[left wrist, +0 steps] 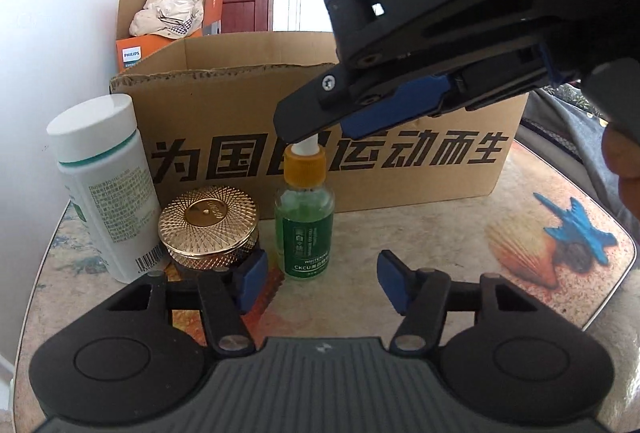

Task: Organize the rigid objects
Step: 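Move the open right tool back over the green dropper bottle, then lower the right tool and close it on the green dropper bottle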

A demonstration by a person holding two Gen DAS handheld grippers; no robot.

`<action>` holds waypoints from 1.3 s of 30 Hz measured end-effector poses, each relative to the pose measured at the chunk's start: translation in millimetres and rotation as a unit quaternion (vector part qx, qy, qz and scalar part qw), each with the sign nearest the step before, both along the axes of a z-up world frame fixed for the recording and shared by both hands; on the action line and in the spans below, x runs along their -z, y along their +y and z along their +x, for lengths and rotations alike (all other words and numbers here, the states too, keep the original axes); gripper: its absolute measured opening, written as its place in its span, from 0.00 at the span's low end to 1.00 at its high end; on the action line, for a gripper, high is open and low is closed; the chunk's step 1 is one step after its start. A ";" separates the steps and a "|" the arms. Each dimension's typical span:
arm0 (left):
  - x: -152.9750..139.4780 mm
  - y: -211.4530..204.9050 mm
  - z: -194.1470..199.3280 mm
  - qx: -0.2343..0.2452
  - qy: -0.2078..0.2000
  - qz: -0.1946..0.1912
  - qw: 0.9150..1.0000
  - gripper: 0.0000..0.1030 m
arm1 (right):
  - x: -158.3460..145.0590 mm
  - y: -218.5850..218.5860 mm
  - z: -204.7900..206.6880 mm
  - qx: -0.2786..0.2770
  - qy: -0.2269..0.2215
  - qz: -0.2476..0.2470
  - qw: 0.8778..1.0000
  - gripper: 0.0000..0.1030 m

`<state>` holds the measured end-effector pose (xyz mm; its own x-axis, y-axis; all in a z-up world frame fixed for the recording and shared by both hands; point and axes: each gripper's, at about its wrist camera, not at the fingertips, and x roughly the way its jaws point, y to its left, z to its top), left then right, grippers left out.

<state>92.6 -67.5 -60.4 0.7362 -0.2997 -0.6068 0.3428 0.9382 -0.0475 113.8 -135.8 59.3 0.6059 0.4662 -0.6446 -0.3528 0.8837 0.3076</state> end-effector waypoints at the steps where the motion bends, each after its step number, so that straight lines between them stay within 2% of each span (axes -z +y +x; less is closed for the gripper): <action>1: 2.0 0.0 1.7 0.000 0.002 -0.001 1.000 0.57 | 1.0 1.0 1.9 -0.002 0.001 -0.001 1.000 0.32; 9: 6.8 3.3 6.3 0.007 0.008 -0.020 1.000 0.55 | 5.6 0.5 4.9 -0.011 0.015 0.002 1.000 0.18; 22: 1.4 -13.9 -12.4 0.077 0.019 -0.037 0.996 0.55 | 3.9 -37.1 -23.5 0.031 0.029 0.008 0.999 0.18; 27: -0.6 -24.4 -27.2 0.113 0.021 -0.034 0.993 0.55 | 3.6 -54.6 -41.2 0.053 0.033 0.014 0.998 0.19; 32: -0.6 -38.3 -27.7 0.109 -0.004 -0.010 0.994 0.55 | 3.9 -60.2 -47.6 0.054 0.027 0.015 0.998 0.20; 36: 4.9 -41.1 -18.7 0.103 -0.001 0.008 0.995 0.55 | 4.7 -54.5 -46.7 0.045 0.021 0.001 0.999 0.20; 38: 6.4 -39.0 -15.7 0.099 -0.007 0.013 0.995 0.50 | 5.1 -50.7 -46.1 0.042 0.016 -0.010 0.999 0.20; 39: 6.9 -39.6 -14.4 0.099 -0.009 0.016 0.995 0.43 | 5.5 -49.1 -45.9 0.040 0.014 -0.016 0.999 0.20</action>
<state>78.2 -107.2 -67.2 0.6759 -0.4206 -0.6051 0.5214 0.8532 -0.0107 67.9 -184.9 53.8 0.6215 0.3968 -0.6755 -0.2727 0.9179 0.2883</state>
